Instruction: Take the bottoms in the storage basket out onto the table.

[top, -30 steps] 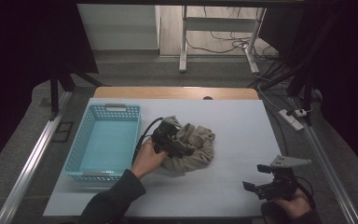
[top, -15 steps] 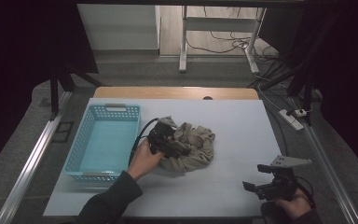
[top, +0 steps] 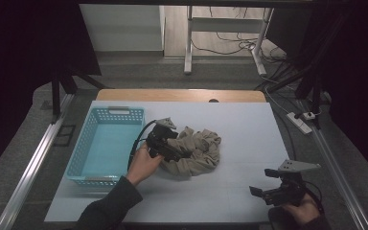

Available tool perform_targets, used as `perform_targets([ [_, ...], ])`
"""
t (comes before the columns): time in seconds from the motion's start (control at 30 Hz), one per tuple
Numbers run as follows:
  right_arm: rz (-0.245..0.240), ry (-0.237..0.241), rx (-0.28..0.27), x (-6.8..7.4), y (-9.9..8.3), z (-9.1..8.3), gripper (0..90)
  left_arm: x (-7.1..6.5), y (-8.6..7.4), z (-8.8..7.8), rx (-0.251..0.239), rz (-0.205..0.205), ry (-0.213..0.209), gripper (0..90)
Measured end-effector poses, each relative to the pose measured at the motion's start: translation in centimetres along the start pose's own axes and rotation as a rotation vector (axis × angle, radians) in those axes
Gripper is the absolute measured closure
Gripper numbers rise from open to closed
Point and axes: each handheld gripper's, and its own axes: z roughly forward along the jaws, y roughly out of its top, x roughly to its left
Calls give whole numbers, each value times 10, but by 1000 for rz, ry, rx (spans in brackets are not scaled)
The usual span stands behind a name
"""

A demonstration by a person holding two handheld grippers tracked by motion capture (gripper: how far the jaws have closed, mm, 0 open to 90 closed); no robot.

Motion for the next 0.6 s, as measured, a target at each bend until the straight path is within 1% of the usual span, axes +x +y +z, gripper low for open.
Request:
perform_targets([
  [0.4, -3, 4, -2, 0, 0, 0, 29, -4, -2, -5, -13, -3, -16, 0],
  [0.6, -5, 5, -2, 0, 0, 0, 28, -5, -4, -8, -13, -2, -17, 0],
])
